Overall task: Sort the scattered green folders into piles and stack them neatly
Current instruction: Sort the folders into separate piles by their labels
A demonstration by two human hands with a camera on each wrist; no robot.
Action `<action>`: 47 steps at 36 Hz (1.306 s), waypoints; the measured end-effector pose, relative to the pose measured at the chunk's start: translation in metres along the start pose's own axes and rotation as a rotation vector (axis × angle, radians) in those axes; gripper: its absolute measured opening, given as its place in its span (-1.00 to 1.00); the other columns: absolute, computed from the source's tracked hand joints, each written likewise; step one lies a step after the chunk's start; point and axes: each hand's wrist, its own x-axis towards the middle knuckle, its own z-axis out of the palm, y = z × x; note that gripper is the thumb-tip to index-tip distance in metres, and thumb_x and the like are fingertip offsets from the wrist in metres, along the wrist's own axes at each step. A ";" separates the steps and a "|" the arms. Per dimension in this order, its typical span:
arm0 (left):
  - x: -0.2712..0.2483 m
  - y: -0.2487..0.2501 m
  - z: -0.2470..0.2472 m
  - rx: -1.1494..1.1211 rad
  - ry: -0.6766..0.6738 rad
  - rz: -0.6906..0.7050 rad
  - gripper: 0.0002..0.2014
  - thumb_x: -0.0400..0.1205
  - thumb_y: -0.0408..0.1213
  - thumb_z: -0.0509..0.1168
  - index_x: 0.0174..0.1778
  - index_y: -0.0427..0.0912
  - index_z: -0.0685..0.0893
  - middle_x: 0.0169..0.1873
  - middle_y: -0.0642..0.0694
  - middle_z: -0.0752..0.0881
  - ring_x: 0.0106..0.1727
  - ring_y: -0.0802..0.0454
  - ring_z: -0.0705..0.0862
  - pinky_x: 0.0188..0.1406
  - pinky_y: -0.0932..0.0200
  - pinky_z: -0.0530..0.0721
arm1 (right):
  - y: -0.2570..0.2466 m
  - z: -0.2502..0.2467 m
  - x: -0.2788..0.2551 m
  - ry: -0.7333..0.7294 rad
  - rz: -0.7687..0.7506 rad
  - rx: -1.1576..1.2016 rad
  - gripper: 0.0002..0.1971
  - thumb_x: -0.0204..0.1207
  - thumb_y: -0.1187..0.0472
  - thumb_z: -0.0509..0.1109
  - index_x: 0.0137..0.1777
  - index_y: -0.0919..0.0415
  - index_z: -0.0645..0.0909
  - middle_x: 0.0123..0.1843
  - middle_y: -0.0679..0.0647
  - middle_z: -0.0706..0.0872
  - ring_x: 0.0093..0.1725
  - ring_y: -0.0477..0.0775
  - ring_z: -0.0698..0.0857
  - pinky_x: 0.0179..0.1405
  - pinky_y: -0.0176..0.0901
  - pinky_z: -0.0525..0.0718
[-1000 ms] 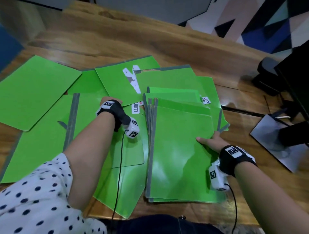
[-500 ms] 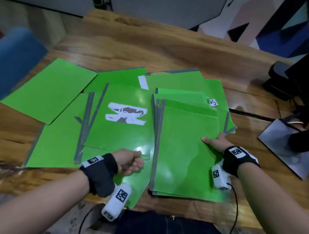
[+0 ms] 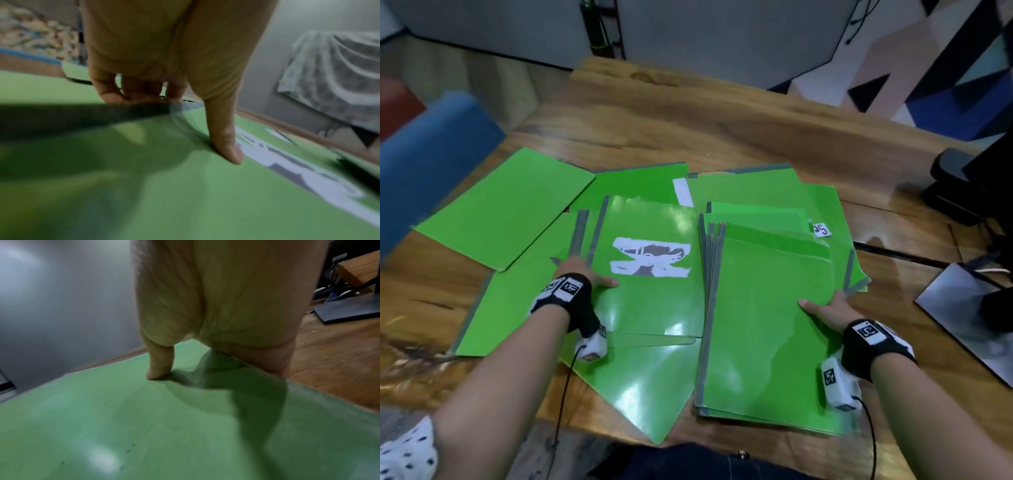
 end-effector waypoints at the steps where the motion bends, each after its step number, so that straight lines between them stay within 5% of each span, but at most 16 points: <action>1: 0.002 -0.003 0.001 -0.023 0.000 -0.004 -0.16 0.25 -0.05 0.62 0.33 -0.40 0.45 0.16 -0.32 0.65 0.02 -0.23 0.67 -0.07 0.02 0.70 | 0.000 0.000 0.001 -0.001 -0.003 -0.003 0.07 0.46 -0.12 0.45 0.68 0.20 -0.26 0.71 0.26 -0.08 0.63 0.36 0.15 0.49 0.39 0.32; 3: 0.002 -0.009 0.001 0.004 0.031 -0.010 -0.14 0.26 0.05 0.59 0.36 -0.37 0.47 0.20 -0.32 0.62 0.14 -0.25 0.64 0.00 0.02 0.67 | 0.000 0.000 0.001 -0.004 -0.006 -0.002 0.07 0.46 -0.12 0.45 0.68 0.20 -0.25 0.71 0.26 -0.07 0.63 0.36 0.15 0.49 0.39 0.31; 5: -0.003 -0.015 0.000 0.133 0.090 -0.059 -0.04 0.24 0.20 0.54 0.44 -0.30 0.44 0.38 -0.36 0.47 0.38 -0.30 0.48 0.30 -0.09 0.54 | 0.000 0.000 0.000 -0.002 -0.006 -0.003 0.07 0.46 -0.12 0.45 0.68 0.20 -0.24 0.70 0.27 -0.07 0.63 0.36 0.16 0.49 0.40 0.31; 9: -0.007 -0.028 0.001 0.091 0.060 -0.155 0.11 0.22 0.15 0.59 0.59 -0.26 0.24 0.60 -0.39 0.07 0.61 -0.37 0.10 0.51 -0.26 0.23 | -0.002 0.001 -0.005 0.008 -0.002 -0.008 0.06 0.44 -0.13 0.47 0.68 0.17 -0.21 0.70 0.26 -0.05 0.61 0.38 0.20 0.45 0.45 0.35; 15: -0.024 -0.026 -0.006 -0.047 0.077 -0.114 -0.08 0.28 -0.01 0.61 0.45 -0.38 0.37 0.52 -0.39 0.24 0.32 -0.32 0.52 0.14 -0.10 0.59 | -0.003 0.004 -0.013 0.028 -0.008 -0.013 0.04 0.47 -0.12 0.44 0.68 0.21 -0.20 0.70 0.26 -0.05 0.63 0.37 0.16 0.48 0.42 0.32; 18: -0.034 -0.024 -0.008 -0.139 0.100 -0.064 -0.26 0.28 -0.09 0.62 0.25 -0.40 0.49 0.19 -0.34 0.63 -0.14 -0.19 0.67 -0.20 -0.01 0.71 | -0.004 0.005 -0.016 0.040 -0.014 -0.017 0.03 0.48 -0.12 0.43 0.68 0.23 -0.20 0.70 0.27 -0.05 0.63 0.37 0.15 0.49 0.40 0.31; 21: -0.051 -0.015 -0.018 -0.200 0.183 0.038 -0.33 0.33 -0.18 0.60 0.27 -0.38 0.52 0.08 -0.29 0.71 -0.20 -0.15 0.69 -0.28 0.04 0.68 | -0.003 0.005 -0.018 0.053 -0.018 -0.023 0.02 0.49 -0.12 0.42 0.68 0.25 -0.18 0.70 0.28 -0.02 0.63 0.36 0.18 0.49 0.37 0.33; 24: -0.077 0.004 -0.041 -0.176 0.284 0.207 -0.25 0.35 -0.24 0.59 0.45 -0.29 0.48 0.27 -0.27 0.65 0.19 -0.25 0.67 0.11 -0.07 0.65 | -0.004 0.006 -0.019 0.064 -0.032 -0.023 -0.01 0.50 -0.10 0.42 0.67 0.27 -0.16 0.70 0.27 -0.02 0.63 0.34 0.17 0.51 0.32 0.31; 26: -0.099 0.021 -0.059 -0.121 0.338 0.345 -0.29 0.37 -0.24 0.58 0.44 -0.25 0.50 0.29 -0.26 0.65 0.24 -0.24 0.64 0.21 -0.07 0.59 | -0.004 0.006 -0.020 0.065 -0.038 -0.014 -0.01 0.50 -0.10 0.42 0.67 0.28 -0.15 0.70 0.27 -0.02 0.63 0.34 0.17 0.51 0.31 0.30; 32: -0.167 0.072 -0.104 -0.027 0.528 0.725 -0.70 0.42 -0.21 0.52 -0.04 -0.19 0.59 -0.25 -0.07 0.62 -0.13 -0.10 0.55 -0.19 0.14 0.39 | -0.003 0.007 -0.022 0.066 -0.043 0.007 -0.01 0.50 -0.10 0.42 0.67 0.29 -0.14 0.70 0.27 -0.02 0.64 0.33 0.15 0.50 0.29 0.29; 37: -0.169 0.095 -0.101 -0.423 0.203 0.786 -0.60 0.33 -0.30 0.60 -0.03 -0.10 0.56 -0.19 0.00 0.66 -0.09 -0.04 0.66 -0.06 0.13 0.61 | -0.001 0.002 -0.025 0.013 -0.077 0.089 -0.02 0.53 -0.25 0.29 0.67 0.30 -0.16 0.71 0.25 -0.06 0.66 0.29 0.10 0.58 0.25 0.20; 41: -0.137 0.089 -0.043 -0.466 -0.032 0.639 -0.40 0.28 -0.36 0.62 0.17 -0.24 0.49 -0.01 -0.14 0.67 -0.03 -0.10 0.66 0.02 0.00 0.68 | 0.009 -0.005 -0.022 -0.145 -0.070 0.311 0.32 -0.01 -0.73 0.07 0.69 0.07 -0.02 0.72 0.13 -0.04 0.68 0.20 0.05 0.61 0.30 0.03; 47: -0.129 0.059 0.054 -0.325 -0.139 0.493 -0.22 0.36 -0.33 0.58 0.40 -0.20 0.27 0.44 -0.24 0.47 0.34 -0.15 0.53 0.32 0.05 0.48 | 0.012 -0.005 -0.030 -0.196 -0.066 0.376 0.22 0.09 -0.69 -0.01 0.69 0.00 -0.11 0.72 0.13 -0.12 0.68 0.21 -0.02 0.58 0.31 -0.01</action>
